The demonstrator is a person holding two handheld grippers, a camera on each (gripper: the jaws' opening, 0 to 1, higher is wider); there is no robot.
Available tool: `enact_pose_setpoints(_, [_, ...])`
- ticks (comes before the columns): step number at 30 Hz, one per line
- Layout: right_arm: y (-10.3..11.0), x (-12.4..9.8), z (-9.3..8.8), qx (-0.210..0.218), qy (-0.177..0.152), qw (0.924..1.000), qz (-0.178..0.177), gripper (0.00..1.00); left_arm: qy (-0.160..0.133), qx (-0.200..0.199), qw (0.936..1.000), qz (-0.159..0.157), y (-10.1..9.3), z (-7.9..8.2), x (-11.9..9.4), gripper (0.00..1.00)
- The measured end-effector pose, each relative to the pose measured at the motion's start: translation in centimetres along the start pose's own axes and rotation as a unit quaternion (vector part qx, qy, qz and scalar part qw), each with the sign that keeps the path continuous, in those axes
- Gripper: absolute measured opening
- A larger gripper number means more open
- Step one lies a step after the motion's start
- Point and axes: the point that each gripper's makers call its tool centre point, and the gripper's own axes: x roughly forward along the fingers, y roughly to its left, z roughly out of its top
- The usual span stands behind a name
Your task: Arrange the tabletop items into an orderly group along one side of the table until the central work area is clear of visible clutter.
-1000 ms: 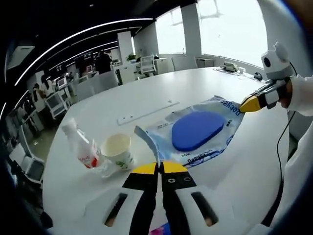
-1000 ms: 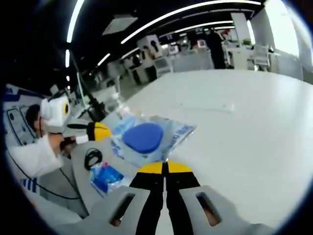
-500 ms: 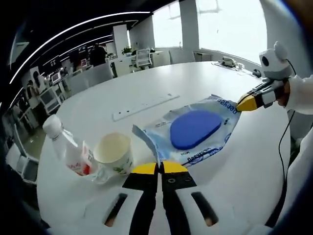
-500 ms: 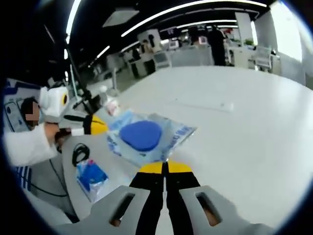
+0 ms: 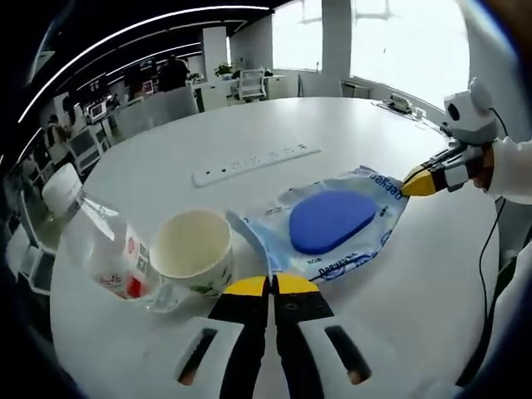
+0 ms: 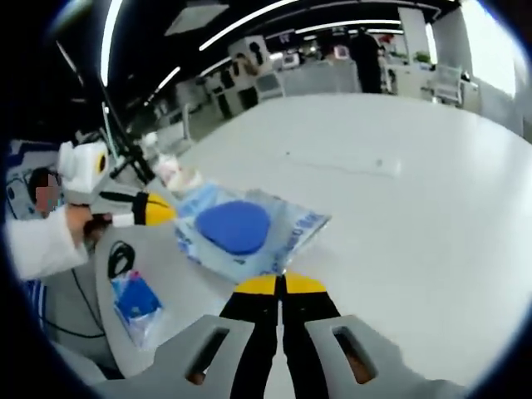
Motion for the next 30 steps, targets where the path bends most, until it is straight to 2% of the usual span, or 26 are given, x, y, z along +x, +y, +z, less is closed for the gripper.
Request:
enact_pose_setpoints(3, [-0.5,0.7,-0.7,0.007,0.011,0.9999,-0.002,0.00,0.010,-0.008,0.9999,-0.005,0.0,-0.5,0.5,0.00])
enact_pose_setpoints(12, [-1.6,2.3,-1.5,0.040,0.032,0.9987,-0.003,0.00,0.023,-0.074,0.9970,-0.006,0.5,-1.8,1.8,0.00])
enact_pose_setpoints(14, [-1.6,2.6,-1.8,0.049,0.036,0.9982,-0.002,0.00,0.027,-0.103,0.9943,-0.004,0.7,-2.3,2.1,0.00])
enact_pose_setpoints(15, [-1.5,2.7,-2.1,0.072,0.035,0.9968,-0.002,0.00,0.029,-0.108,0.9937,-0.001,0.8,-2.6,2.2,0.00])
enact_pose_setpoints(20, [-1.9,3.2,-3.1,0.081,0.041,0.9958,-0.006,0.00,0.039,-0.153,0.9874,0.010,1.4,-4.1,3.0,0.00])
enact_pose_setpoints(22, [-2.1,3.4,-3.4,0.102,0.044,0.9937,-0.006,0.00,0.041,-0.171,0.9843,0.014,1.4,-4.4,3.2,0.00])
enact_pose_setpoints(23, [-2.2,3.5,-3.6,0.117,0.044,0.9921,-0.005,0.00,0.033,-0.180,0.9829,0.018,1.5,-4.3,3.3,0.00])
enact_pose_setpoints(25, [-2.3,3.6,-3.5,0.126,0.042,0.9912,-0.003,0.00,0.039,-0.197,0.9793,0.022,1.5,-4.5,3.3,0.00])
enact_pose_setpoints(27, [-2.5,3.9,-3.7,0.130,0.044,0.9905,-0.002,0.00,0.033,-0.210,0.9769,0.024,1.6,-4.3,3.3,0.00])
enact_pose_setpoints(30, [-2.7,4.0,-3.8,0.150,0.038,0.9879,-0.003,0.00,0.033,-0.209,0.9771,0.026,1.5,-4.3,3.3,0.00])
